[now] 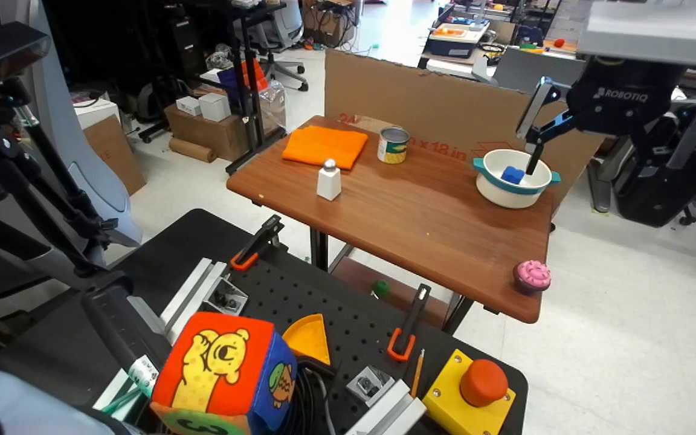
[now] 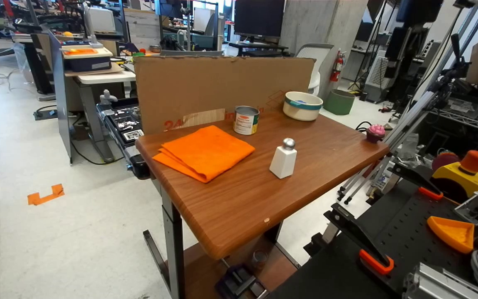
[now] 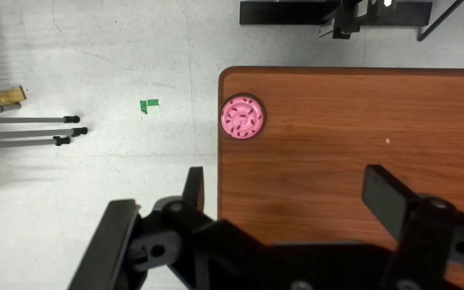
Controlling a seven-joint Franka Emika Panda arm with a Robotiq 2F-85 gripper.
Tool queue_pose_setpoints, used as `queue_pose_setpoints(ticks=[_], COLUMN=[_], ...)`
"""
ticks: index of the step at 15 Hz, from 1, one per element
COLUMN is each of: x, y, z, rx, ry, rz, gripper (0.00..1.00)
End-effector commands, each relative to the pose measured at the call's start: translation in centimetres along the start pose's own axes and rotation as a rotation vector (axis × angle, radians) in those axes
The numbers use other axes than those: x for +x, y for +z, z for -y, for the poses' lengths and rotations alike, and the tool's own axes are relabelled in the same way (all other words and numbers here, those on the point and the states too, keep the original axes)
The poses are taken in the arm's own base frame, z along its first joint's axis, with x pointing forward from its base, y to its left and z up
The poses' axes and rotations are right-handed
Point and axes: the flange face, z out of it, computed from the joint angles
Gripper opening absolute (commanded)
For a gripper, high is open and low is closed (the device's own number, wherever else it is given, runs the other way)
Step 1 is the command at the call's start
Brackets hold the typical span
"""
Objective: Move the red object to the left
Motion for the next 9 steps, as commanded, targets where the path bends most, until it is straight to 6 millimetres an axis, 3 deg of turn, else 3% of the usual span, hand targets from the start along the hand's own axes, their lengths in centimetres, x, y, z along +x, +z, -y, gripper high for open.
queue_pose_setpoints(ticks=[1,5,9], x=[3.7,6.2,7.3], y=[3.5,7.6,10.6], z=[-1.8,-2.7,-3.3], rx=[0.032,0.04,0.052], ry=[-0.007,-0.008,-0.01], rz=[0.071,0.201,0.305], gripper=[1.0,1.0,1.0])
